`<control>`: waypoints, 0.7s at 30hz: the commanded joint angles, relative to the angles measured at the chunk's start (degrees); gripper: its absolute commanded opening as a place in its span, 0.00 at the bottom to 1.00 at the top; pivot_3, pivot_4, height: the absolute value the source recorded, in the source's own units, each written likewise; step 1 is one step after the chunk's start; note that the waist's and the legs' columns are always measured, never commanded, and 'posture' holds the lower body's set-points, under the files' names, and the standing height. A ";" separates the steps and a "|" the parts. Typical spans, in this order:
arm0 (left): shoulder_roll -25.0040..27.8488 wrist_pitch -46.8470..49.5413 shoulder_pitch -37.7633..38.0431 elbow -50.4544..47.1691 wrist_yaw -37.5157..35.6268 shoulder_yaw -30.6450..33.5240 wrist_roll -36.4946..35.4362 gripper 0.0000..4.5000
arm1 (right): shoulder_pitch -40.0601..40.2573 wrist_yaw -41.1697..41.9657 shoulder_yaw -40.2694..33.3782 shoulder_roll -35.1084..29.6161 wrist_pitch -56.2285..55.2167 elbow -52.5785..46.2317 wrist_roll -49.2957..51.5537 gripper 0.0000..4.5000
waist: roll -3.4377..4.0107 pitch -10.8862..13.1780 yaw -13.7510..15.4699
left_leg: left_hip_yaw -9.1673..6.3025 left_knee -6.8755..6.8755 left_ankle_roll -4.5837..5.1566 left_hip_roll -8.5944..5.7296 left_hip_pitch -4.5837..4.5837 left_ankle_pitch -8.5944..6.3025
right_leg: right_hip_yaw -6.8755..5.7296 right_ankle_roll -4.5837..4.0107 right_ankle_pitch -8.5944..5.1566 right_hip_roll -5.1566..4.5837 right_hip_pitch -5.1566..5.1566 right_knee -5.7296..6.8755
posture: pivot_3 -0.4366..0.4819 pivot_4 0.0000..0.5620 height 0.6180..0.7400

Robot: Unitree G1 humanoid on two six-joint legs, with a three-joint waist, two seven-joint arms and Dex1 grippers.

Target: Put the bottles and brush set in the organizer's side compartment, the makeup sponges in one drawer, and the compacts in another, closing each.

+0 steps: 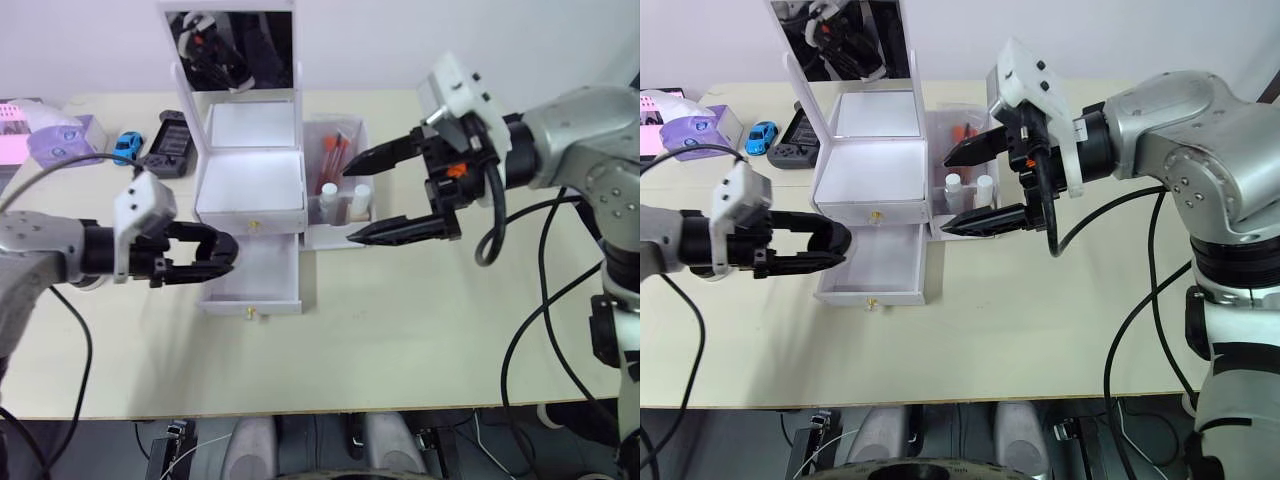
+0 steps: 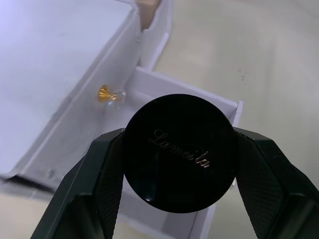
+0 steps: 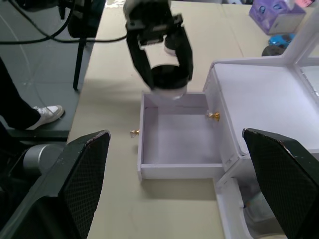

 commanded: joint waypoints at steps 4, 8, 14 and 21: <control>-2.36 -5.45 -1.97 3.74 0.22 -5.53 6.90 0.59 | 0.55 -3.51 -5.11 -1.86 4.04 -3.61 3.52 1.00 | -0.03 0.00 0.09 | 0.00 0.02 0.00 0.00 -0.02 0.00 | 0.02 0.00 0.00 0.00 0.00 -0.01 | 0.48 0.27 0.96; -4.22 -6.41 -3.28 6.04 1.20 -8.21 10.21 0.59 | 1.02 -4.77 -5.81 -2.49 4.75 -4.44 4.39 1.00 | -0.03 0.00 0.14 | 0.00 0.04 0.00 -0.01 -0.02 0.00 | 0.04 0.01 0.01 0.00 0.01 0.00 | 0.48 0.27 0.96; -4.36 -6.61 -1.49 6.37 1.15 -9.00 12.38 0.59 | 1.71 -7.38 -7.63 -2.33 6.08 -5.86 6.61 1.00 | -0.03 0.00 0.06 | 0.01 0.02 0.01 0.00 -0.01 0.00 | 0.07 0.03 0.01 0.02 0.00 -0.01 | 0.48 0.27 0.96; -4.54 -8.71 -1.51 7.42 0.54 -10.13 14.71 0.59 | 2.05 -8.76 -7.75 -2.40 6.09 -6.17 7.64 1.00 | -0.03 0.00 0.10 | 0.00 0.07 0.01 0.00 -0.01 0.00 | 0.10 0.04 0.02 0.02 0.01 0.00 | 0.48 0.27 0.96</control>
